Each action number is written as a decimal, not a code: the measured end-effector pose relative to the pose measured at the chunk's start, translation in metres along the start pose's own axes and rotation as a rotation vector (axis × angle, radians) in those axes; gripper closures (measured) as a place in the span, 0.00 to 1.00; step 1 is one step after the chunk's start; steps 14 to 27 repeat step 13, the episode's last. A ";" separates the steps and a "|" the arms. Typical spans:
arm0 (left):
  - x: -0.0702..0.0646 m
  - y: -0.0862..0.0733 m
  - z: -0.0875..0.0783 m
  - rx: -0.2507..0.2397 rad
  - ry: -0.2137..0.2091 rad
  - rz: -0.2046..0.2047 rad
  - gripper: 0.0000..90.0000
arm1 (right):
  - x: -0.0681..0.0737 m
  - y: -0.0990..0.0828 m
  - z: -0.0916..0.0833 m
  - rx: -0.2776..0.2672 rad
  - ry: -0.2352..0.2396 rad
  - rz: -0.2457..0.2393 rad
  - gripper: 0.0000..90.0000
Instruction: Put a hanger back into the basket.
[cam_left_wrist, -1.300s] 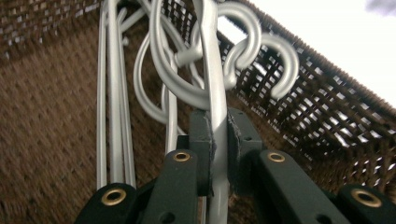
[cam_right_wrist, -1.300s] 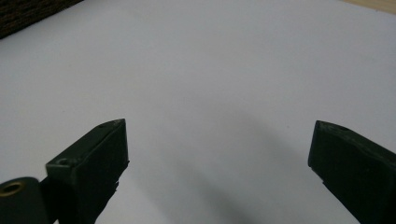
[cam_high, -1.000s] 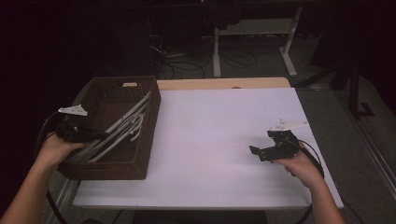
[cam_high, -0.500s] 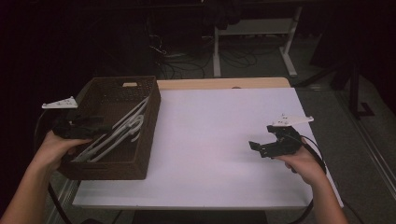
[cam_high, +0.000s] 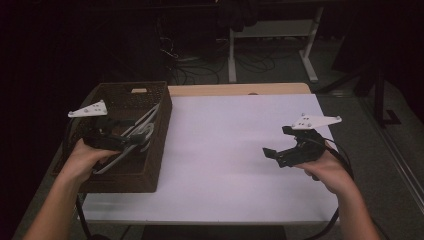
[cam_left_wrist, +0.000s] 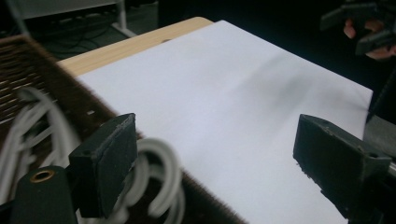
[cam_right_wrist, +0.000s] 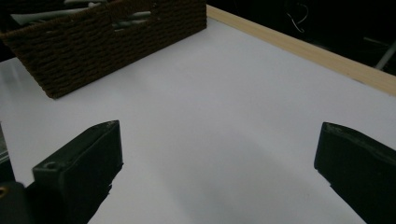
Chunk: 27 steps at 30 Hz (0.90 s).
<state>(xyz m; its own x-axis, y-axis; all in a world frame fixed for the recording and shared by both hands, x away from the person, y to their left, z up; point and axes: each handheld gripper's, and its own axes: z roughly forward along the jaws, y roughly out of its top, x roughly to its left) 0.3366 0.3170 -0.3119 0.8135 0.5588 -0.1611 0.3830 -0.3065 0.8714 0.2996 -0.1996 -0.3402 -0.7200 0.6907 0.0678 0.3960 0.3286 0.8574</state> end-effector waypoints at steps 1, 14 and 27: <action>-0.002 0.000 0.003 0.001 -0.005 0.008 0.13 | 0.001 0.002 -0.001 -0.007 0.003 -0.006 0.01; -0.010 -0.001 0.019 0.003 -0.044 0.016 0.00 | 0.002 0.006 -0.003 -0.014 0.009 -0.017 0.01; -0.010 -0.001 0.019 0.003 -0.044 0.016 0.00 | 0.002 0.006 -0.003 -0.014 0.009 -0.017 0.01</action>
